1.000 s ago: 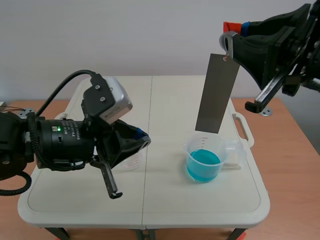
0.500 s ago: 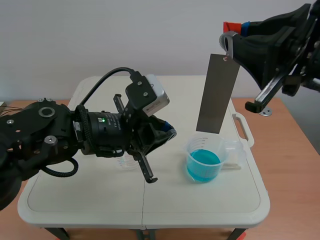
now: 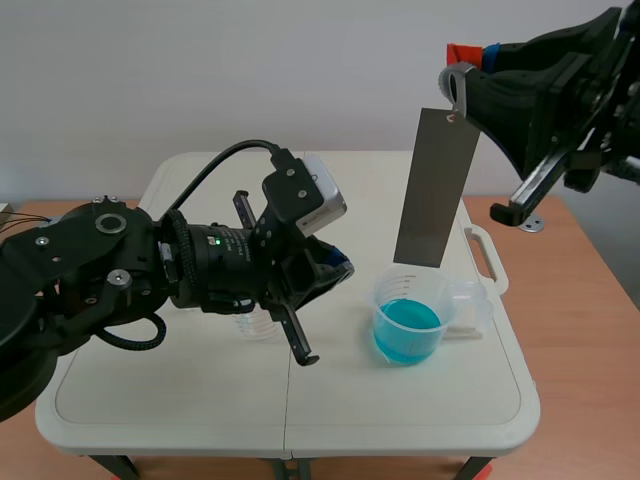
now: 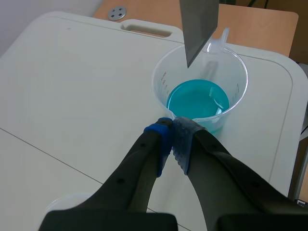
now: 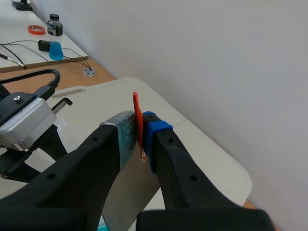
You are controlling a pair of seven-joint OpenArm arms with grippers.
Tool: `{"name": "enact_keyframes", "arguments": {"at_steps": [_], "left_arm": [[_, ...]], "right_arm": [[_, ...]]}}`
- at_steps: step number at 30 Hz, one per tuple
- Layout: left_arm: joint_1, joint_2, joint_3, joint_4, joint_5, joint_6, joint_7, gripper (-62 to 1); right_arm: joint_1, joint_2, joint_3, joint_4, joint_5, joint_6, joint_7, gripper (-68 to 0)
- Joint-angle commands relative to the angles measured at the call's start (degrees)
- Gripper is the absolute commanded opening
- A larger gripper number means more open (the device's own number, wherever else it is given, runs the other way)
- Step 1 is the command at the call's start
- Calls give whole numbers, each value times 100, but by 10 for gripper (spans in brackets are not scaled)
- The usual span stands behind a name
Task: Hold the metal plate by the orange handle, dip it into the blue solution, take it out and point at it, then put the plate back in the beaker on the left.
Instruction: 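Raise the plate and point at it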
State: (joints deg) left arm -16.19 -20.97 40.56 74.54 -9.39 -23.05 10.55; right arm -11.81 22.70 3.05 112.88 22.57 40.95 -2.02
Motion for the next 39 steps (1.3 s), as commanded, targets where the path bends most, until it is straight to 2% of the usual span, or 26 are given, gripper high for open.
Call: {"name": "enact_keyframes", "arguments": {"at_steps": [1,8,10,12,18,24,28,33,39], "left_arm": [[-50,28,-7,109,-35,0,-63,-594],[-46,-13,-7,109,-39,4,-63,-594],[4,-122,-7,133,-46,107,-98,-594],[92,-337,-15,223,-111,149,-168,-594],[715,-1436,-341,1027,-769,247,-481,-594],[1864,-2590,-1176,1871,-1250,369,-809,-594],[2857,-3128,-1884,2085,-1272,649,-1128,-594],[4164,-3436,-2828,2087,-1272,1082,-1268,-594],[5783,-3526,-3751,2055,-1237,1703,-1250,-594]], "right_arm": [[37,63,70,87,105,-35,81,-662],[37,63,70,87,105,-35,81,-662],[37,63,70,87,105,-35,83,-662],[37,63,70,87,105,-35,83,-662],[39,63,70,87,105,-35,81,-662],[39,63,70,87,105,-35,81,-662],[42,63,70,87,105,-35,85,-662],[122,63,70,87,107,-13,81,-662],[332,63,0,85,221,11,-85,-662]]}}
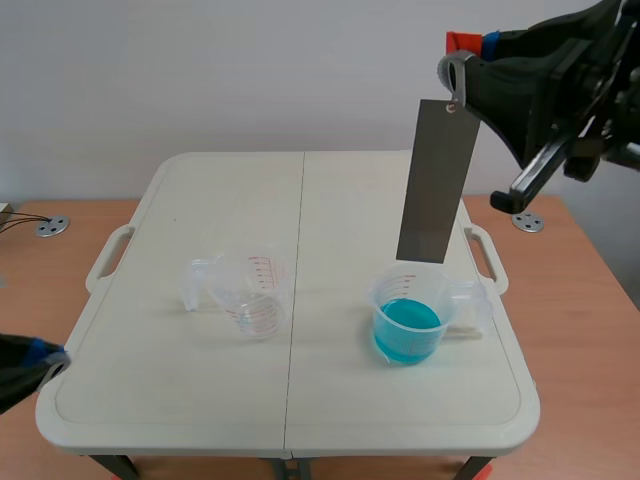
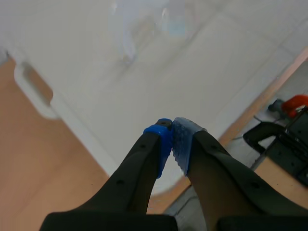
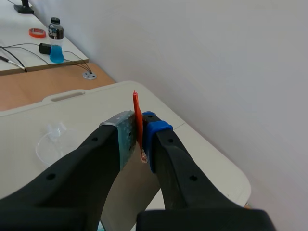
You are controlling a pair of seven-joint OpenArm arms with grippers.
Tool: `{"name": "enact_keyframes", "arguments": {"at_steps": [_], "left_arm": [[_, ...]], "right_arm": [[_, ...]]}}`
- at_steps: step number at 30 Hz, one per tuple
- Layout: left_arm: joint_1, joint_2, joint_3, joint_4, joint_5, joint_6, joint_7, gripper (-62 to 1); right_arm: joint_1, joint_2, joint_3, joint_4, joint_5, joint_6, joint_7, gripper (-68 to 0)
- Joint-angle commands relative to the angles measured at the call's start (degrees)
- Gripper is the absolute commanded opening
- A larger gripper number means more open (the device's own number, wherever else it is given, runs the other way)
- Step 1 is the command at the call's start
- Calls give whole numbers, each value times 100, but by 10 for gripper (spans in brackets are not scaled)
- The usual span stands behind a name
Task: Hold the metal plate by the orange handle, dip it into the blue solution, take it out and point at it, then put the plate back in the beaker on the left.
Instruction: 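Raise the plate and point at it, then put the plate into the left beaker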
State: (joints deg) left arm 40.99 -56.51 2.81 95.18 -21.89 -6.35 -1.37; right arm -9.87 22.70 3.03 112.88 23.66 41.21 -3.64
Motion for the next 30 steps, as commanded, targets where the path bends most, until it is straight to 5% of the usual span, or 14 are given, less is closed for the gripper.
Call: {"name": "enact_keyframes", "arguments": {"at_steps": [1,6,19,26,30], "left_arm": [[310,28,-79,-33,22,131,-63,-594],[1231,31,-243,-249,22,581,-61,-594],[2122,678,-109,-1298,26,391,-203,-594],[2116,1054,334,-1676,74,328,-210,-594],[2103,1235,658,-1829,372,315,-212,-594]], "right_arm": [[186,63,-24,85,129,-15,70,-662],[444,61,-249,85,221,-20,-63,-662],[1362,20,-1165,-13,404,-131,-452,-662],[1847,-424,-1598,-245,402,-133,-824,-662],[2098,-658,-1856,-439,400,-133,-986,-662]]}}
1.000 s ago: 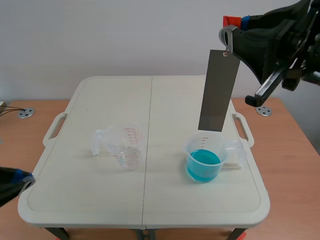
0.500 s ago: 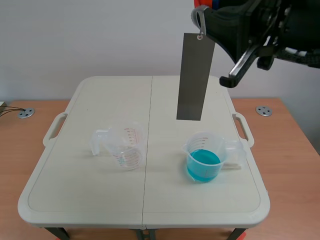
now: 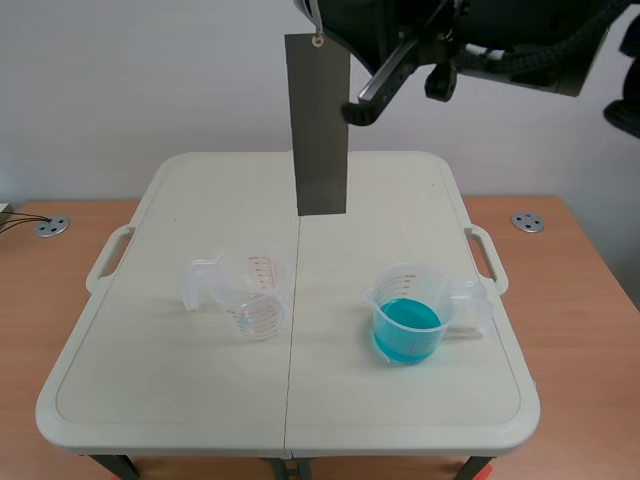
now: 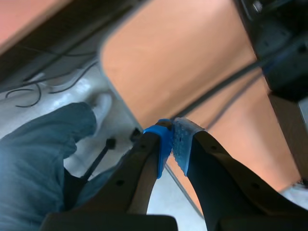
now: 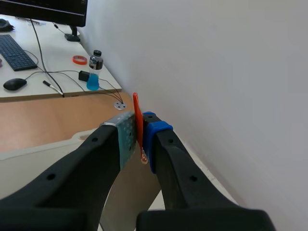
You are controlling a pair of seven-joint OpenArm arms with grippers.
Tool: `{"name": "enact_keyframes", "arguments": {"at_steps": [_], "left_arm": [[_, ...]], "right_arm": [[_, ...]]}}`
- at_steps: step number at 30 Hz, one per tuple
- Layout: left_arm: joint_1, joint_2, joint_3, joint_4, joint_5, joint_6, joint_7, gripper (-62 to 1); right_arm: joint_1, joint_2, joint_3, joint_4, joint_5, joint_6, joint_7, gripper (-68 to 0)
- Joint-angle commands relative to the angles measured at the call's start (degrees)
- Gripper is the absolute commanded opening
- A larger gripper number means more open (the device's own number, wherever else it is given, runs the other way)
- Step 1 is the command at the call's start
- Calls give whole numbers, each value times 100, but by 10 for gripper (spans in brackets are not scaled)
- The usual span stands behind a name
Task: Hold the metal plate by the orange handle, dip it into the blue solution, take it out and point at it, then put the plate back in the beaker on the left.
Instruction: 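Put the plate into the left beaker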
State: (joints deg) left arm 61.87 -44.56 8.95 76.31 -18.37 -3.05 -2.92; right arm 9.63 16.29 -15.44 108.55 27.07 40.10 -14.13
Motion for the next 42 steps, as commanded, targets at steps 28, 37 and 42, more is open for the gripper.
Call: {"name": "enact_keyframes", "arguments": {"at_steps": [28,37,42], "left_arm": [[-367,675,914,-848,599,-9,-11,-594],[-385,675,914,-850,599,-9,138,-594],[-385,675,914,-850,599,-9,138,-594]], "right_arm": [[1239,-894,-1283,-1596,37,-109,-120,-662],[1246,-1034,-1351,-1993,17,-107,-114,-662],[1246,-1047,-1351,-2149,13,-107,-98,-662]]}}
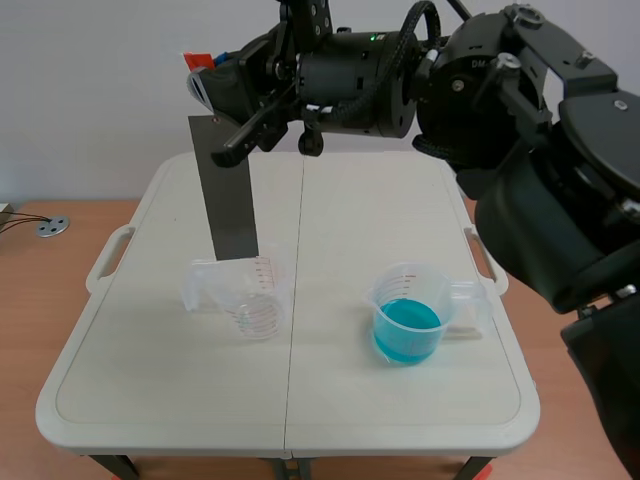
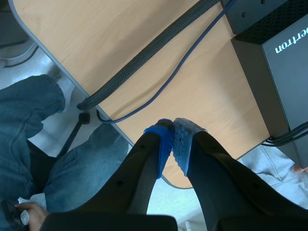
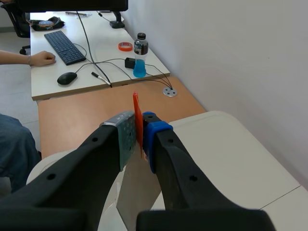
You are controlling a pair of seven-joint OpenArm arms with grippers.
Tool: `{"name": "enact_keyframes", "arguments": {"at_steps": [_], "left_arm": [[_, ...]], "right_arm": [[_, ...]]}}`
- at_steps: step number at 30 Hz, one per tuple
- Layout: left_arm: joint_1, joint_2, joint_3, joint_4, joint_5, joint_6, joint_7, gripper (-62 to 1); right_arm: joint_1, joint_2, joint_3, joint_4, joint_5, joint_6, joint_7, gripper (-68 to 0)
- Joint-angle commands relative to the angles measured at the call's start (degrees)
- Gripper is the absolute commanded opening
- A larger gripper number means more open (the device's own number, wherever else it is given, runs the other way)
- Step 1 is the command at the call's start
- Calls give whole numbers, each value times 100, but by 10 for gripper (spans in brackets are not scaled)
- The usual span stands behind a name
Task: Hold the metal plate by the orange handle, dip it into the blue solution, take it out and point at it, then put the plate back in the beaker on the left.
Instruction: 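Put the plate into the left beaker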
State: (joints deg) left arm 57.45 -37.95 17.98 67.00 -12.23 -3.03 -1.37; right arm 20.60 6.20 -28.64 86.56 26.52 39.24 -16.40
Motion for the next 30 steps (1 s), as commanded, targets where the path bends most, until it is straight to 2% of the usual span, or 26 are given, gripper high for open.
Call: {"name": "enact_keyframes", "arguments": {"at_steps": [1,17,30], "left_arm": [[52,15,11,81,-15,-11,-20,-594],[46,15,11,81,-15,-11,-17,-594],[44,15,11,81,-15,-11,-24,-594]], "right_arm": [[149,-52,-31,15,70,-22,131,-662],[149,-114,-133,-538,-81,-22,297,-662],[146,-116,-258,-1523,-72,-24,922,-662]]}}
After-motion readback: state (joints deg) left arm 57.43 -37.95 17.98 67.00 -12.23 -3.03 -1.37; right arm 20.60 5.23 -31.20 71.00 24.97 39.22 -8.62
